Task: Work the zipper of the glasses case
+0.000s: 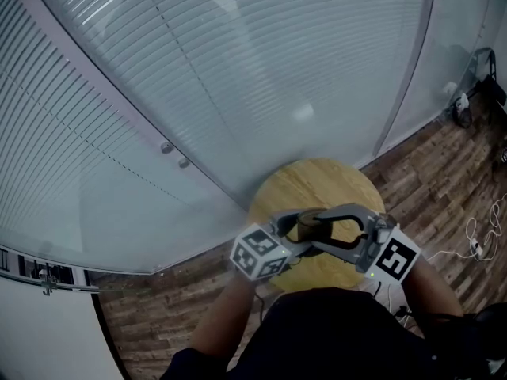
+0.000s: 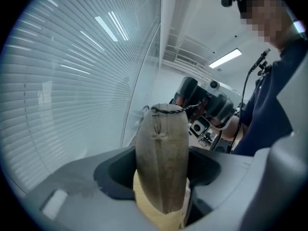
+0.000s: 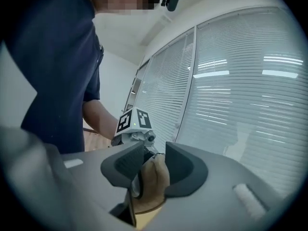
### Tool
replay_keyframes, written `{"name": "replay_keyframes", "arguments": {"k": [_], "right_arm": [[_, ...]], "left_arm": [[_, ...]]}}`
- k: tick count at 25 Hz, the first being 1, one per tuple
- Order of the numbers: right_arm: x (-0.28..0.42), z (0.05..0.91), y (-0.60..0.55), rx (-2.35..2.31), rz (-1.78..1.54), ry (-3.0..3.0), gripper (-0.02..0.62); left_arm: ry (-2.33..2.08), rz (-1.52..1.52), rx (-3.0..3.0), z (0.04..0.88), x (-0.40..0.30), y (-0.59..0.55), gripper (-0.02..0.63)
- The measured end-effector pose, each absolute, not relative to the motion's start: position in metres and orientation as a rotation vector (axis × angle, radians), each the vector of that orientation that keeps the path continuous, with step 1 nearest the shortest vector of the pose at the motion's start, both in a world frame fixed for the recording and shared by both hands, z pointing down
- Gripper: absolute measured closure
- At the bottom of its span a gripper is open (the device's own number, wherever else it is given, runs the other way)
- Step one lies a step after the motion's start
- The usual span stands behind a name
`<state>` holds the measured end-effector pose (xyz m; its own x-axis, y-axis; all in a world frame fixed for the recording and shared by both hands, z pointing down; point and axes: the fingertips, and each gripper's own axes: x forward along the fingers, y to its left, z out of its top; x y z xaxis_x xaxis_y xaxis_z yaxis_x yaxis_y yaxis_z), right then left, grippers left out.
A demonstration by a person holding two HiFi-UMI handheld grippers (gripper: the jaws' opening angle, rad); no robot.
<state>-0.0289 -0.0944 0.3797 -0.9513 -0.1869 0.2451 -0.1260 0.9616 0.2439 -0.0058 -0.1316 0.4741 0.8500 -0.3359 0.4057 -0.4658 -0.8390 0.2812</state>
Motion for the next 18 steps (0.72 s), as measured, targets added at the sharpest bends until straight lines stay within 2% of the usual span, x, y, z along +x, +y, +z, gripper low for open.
{"name": "replay_keyframes", "arguments": {"k": [2,10,11,12,18], "right_arm": [[-0.029,0.381,-0.097,0.239,-0.336,-2.831,0.472],[-0.027,0.383,-0.097,0.211,-0.358,-2.814,0.503],[-0.026,0.381,-0.097,0.21,-0.335,-2.826,0.52],[-0.025,0.38,-0.097,0.211,-0.312,-2.836,0.576],[-0.028,0.372,-0.095,0.133,-0.219,-2.936,0.581]], "left_arm": [[-0.573,0.479,2.644,0.471,-0.004,-0.128,0.308],[-0.521,0.519,2.672,0.465,0.001,-0.119,0.308],[-0.517,0.526,2.675,0.465,0.001,-0.119,0.308],[-0.512,0.538,2.679,0.466,0.001,-0.119,0.308],[-0.454,0.503,2.713,0.466,-0.003,-0.11,0.308]]}}
